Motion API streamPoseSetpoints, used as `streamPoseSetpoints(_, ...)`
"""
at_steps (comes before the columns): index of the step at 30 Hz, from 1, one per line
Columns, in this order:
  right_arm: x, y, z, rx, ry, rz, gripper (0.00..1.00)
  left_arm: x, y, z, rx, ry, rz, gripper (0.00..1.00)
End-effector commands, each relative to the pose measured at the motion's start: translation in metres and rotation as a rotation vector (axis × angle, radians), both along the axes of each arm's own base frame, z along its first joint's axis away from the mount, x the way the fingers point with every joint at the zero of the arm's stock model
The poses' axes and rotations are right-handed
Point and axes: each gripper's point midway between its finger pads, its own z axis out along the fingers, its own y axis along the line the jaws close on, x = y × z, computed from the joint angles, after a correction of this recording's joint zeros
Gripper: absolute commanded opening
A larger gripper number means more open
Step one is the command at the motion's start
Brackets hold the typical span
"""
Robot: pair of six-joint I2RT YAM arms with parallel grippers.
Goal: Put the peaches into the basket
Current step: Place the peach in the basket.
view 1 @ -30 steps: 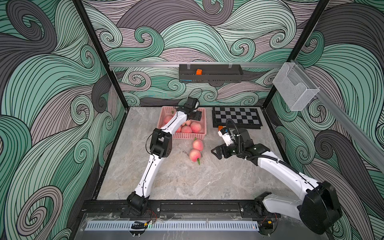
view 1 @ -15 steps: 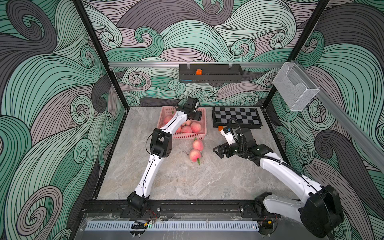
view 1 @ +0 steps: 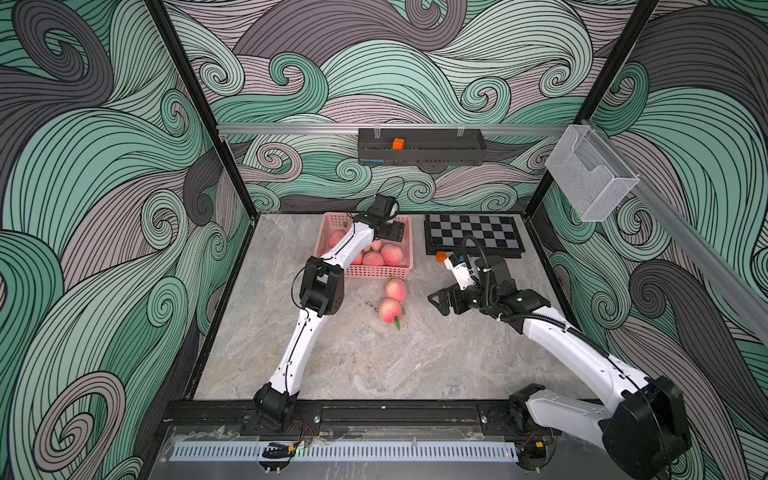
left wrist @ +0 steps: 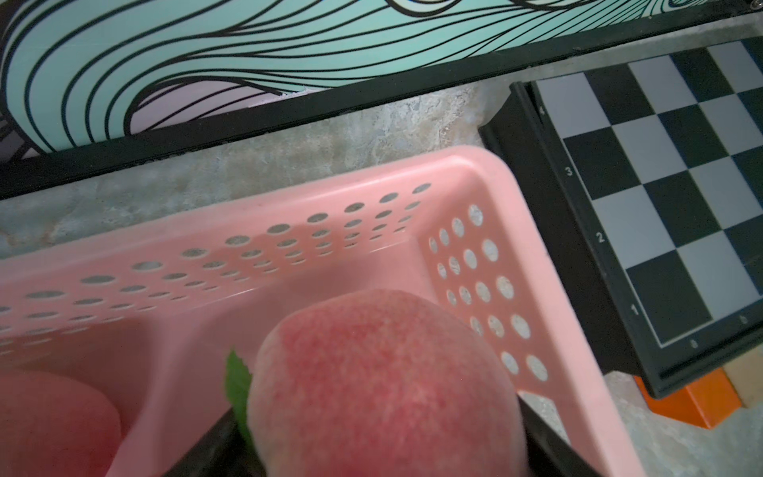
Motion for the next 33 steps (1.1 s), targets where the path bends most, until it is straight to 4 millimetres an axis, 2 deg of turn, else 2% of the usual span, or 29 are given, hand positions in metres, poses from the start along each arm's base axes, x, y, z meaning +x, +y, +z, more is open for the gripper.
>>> streamPoseSetpoints(1,-0.004,-0.001,-0.003,-0.001,0.002,0.02,0.99,0.0,0.005,-0.005,0.008,0.007,0.008,0.81)
streamPoseSetpoints(10,-0.003,-0.006,-0.004,-0.032,-0.01,0.014,0.99,-0.001,0.004,0.004,-0.003,-0.002,0.003,0.82)
streamPoseSetpoints(21,-0.004,-0.006,0.001,-0.024,-0.018,0.015,0.99,-0.004,0.005,0.024,-0.011,-0.022,0.0,0.89)
streamPoseSetpoints(26,-0.008,-0.002,0.001,0.001,0.0,0.028,0.99,-0.01,0.005,0.045,-0.037,-0.048,-0.004,0.9)
streamPoseSetpoints(33,-0.019,0.015,0.002,0.022,0.013,0.062,0.99,-0.027,0.01,0.087,-0.076,-0.098,-0.018,0.9)
